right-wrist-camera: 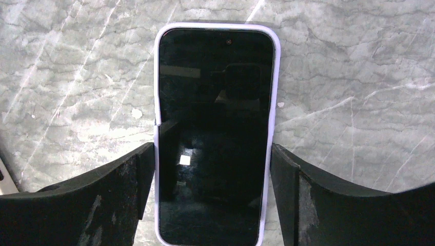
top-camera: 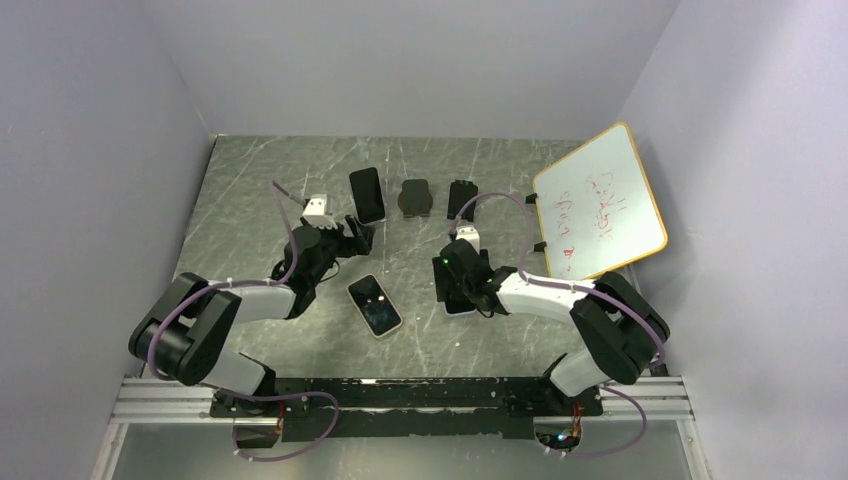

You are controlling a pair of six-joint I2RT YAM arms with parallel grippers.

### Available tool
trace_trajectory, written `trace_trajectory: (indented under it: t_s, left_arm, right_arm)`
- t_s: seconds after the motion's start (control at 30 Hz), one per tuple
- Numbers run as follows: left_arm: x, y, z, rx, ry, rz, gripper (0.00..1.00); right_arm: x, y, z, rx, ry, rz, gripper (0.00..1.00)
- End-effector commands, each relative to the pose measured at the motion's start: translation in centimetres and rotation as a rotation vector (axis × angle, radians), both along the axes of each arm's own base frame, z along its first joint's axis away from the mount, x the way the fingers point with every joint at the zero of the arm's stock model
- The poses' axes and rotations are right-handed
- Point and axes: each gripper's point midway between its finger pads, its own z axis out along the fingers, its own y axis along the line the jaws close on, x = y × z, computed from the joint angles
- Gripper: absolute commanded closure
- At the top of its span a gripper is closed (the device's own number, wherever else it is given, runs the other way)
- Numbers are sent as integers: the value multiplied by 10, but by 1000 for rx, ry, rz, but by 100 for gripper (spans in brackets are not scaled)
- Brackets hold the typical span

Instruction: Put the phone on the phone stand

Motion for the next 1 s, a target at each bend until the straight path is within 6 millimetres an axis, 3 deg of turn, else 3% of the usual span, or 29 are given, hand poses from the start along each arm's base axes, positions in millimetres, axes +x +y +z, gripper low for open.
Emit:
trace_trajectory:
  t_s: [0.0, 0.3, 0.6, 0.97]
  left_arm:
    - [2, -19, 6, -21, -7, -54, 7]
    - [-4, -42, -6, -29, 44, -116, 8]
    - [-19, -92, -31, -136, 148, -232, 11]
    - [-17, -111, -52, -190, 273, -244, 11]
  right_arm:
    - [-30, -14, -25, -40, 113, -14, 23]
    - [-33, -6, -26, 4, 118, -2, 29]
    - [-33, 24, -16, 183, 70, 90, 32]
    - [-34, 49, -25, 280, 62, 187, 32]
